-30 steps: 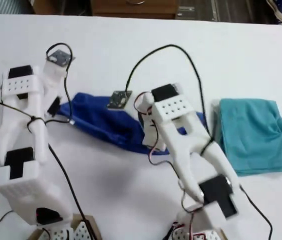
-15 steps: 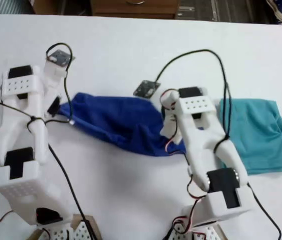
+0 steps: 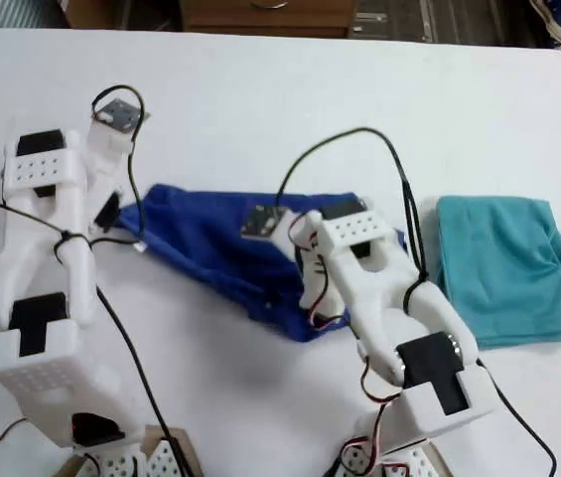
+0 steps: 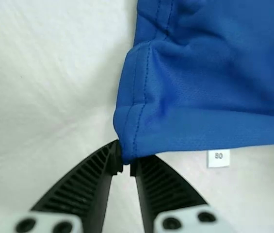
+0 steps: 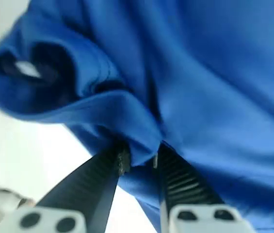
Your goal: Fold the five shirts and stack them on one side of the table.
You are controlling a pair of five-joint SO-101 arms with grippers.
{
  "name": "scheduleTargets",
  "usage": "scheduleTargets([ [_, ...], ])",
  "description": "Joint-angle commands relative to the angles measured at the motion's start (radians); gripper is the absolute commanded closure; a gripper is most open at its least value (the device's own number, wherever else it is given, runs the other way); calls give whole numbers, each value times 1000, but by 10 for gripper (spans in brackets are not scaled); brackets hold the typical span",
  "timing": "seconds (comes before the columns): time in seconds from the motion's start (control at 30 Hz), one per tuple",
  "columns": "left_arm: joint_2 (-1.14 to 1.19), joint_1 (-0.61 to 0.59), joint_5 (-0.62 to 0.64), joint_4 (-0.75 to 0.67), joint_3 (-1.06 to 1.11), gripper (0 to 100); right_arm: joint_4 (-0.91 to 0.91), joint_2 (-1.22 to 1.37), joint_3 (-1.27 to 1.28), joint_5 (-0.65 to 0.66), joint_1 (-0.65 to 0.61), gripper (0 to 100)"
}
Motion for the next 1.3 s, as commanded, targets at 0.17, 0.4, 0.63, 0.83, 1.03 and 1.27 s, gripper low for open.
scheduleTargets([
  [0.17, -60, 3, -9, -8, -5, 974, 33, -136, 117, 58, -5, 911],
  [0.4, -60, 9, -9, -14, -5, 974, -12, -223, 123, 61, -7, 914],
  [0.63, -60, 9, -9, -21, -5, 974, -27, -231, 121, 68, -107, 985],
  [0.83, -58, 8, -9, -20, -4, 974, -21, -232, -35, 63, -96, 978],
  [1.03, -58, 5, -9, -21, -5, 974, -21, -220, -376, 61, 45, 978],
  [1.27, -58, 9, -9, -23, -5, 974, -13, -114, -440, 63, 74, 978],
])
